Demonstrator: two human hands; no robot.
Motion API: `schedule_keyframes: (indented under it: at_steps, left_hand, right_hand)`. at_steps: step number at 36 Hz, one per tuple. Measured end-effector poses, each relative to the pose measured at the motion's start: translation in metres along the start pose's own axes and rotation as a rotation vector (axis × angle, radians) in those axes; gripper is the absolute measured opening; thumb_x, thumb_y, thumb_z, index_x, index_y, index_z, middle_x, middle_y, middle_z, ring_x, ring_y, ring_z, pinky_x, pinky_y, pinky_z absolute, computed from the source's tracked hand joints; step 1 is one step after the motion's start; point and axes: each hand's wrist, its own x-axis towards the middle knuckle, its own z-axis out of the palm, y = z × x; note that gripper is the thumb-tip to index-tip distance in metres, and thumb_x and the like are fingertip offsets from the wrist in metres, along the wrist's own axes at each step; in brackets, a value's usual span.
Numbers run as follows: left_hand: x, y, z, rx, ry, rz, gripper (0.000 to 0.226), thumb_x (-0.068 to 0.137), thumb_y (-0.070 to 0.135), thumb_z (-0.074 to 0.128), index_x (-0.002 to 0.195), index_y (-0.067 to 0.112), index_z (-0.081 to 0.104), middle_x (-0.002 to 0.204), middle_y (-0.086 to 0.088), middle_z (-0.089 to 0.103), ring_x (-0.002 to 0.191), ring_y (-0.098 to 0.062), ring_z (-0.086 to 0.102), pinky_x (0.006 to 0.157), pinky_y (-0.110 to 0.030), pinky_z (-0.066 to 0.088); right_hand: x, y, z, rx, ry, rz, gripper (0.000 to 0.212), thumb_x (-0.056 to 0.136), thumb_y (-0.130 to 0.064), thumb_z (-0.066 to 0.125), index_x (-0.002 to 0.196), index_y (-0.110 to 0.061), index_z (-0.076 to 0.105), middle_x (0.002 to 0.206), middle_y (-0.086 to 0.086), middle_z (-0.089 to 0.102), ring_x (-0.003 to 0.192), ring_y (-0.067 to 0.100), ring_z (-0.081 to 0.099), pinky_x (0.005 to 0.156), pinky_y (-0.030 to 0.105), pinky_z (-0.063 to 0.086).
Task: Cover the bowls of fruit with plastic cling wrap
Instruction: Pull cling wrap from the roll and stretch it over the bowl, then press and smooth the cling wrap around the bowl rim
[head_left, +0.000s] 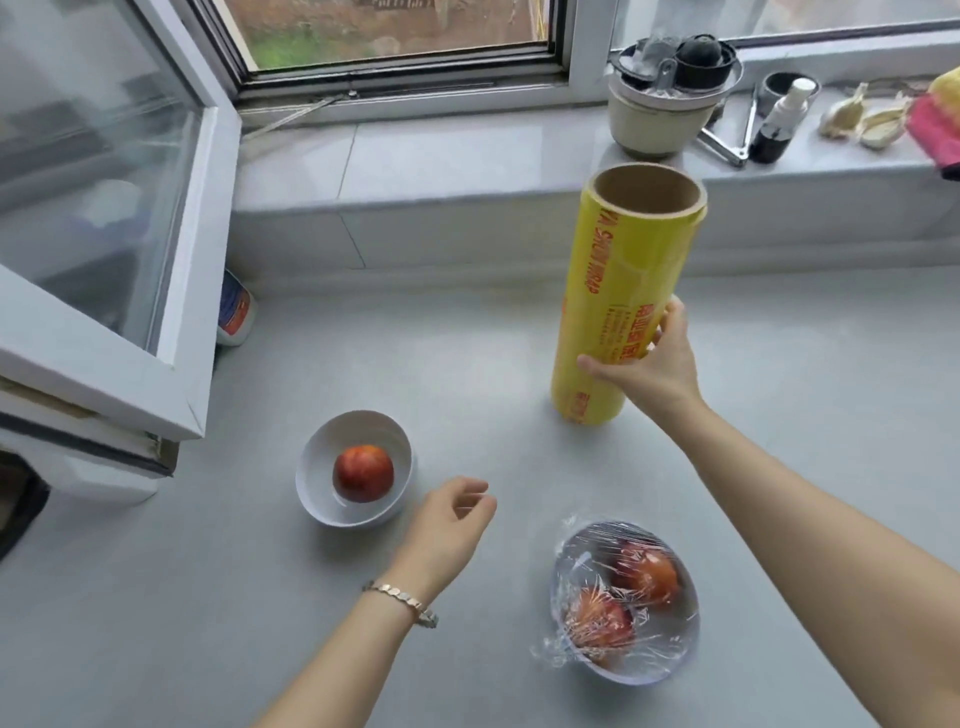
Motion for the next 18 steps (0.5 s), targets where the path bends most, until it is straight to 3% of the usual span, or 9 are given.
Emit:
schedule_keyframes:
  at_steps: [3, 8, 14, 18]
  left_hand:
    - [-0.002, -0.006, 0.003, 0.003, -0.021, 0.007, 0.019, 0.091, 0.017, 0.057, 0.109, 0.014, 0.060, 0.099, 0.003, 0.063, 0.089, -0.002, 0.057, 0.068, 0.003, 0.039]
    - [-0.008, -0.024, 0.008, 0.011, -0.029, -0.024, 0.012, 0.090, 0.019, 0.057, 0.101, 0.023, 0.059, 0.098, 0.007, 0.063, 0.089, 0.004, 0.056, 0.067, 0.000, 0.041]
    - [-0.018, -0.038, 0.025, 0.024, -0.105, -0.094, 0.011, 0.090, 0.022, 0.058, 0.099, 0.027, 0.057, 0.100, 0.005, 0.063, 0.092, -0.003, 0.058, 0.072, -0.011, 0.042]
    - [-0.027, -0.040, 0.042, 0.035, -0.192, -0.145, 0.010, 0.090, 0.026, 0.056, 0.099, 0.023, 0.059, 0.100, 0.002, 0.065, 0.095, -0.013, 0.062, 0.082, -0.024, 0.047]
  right_hand:
    - [0.000, 0.015, 0.004, -0.024, 0.001, 0.005, 0.098, 0.050, -0.018, 0.089, 0.128, -0.028, 0.030, 0.111, -0.010, 0.050, 0.105, 0.013, 0.052, 0.091, 0.036, 0.050]
    - [-0.012, 0.032, 0.012, -0.006, -0.007, 0.016, 0.099, 0.052, -0.015, 0.088, 0.129, -0.023, 0.028, 0.122, -0.002, 0.048, 0.111, 0.015, 0.051, 0.092, 0.032, 0.049]
    - [-0.014, 0.033, 0.003, -0.085, -0.043, 0.068, 0.094, 0.052, -0.029, 0.088, 0.125, -0.024, 0.029, 0.123, -0.004, 0.051, 0.113, 0.015, 0.051, 0.092, 0.035, 0.048]
    - [-0.030, 0.029, -0.006, -0.171, -0.129, 0.064, 0.086, 0.062, -0.021, 0.084, 0.131, -0.018, 0.033, 0.123, -0.009, 0.047, 0.116, 0.005, 0.046, 0.093, 0.013, 0.037]
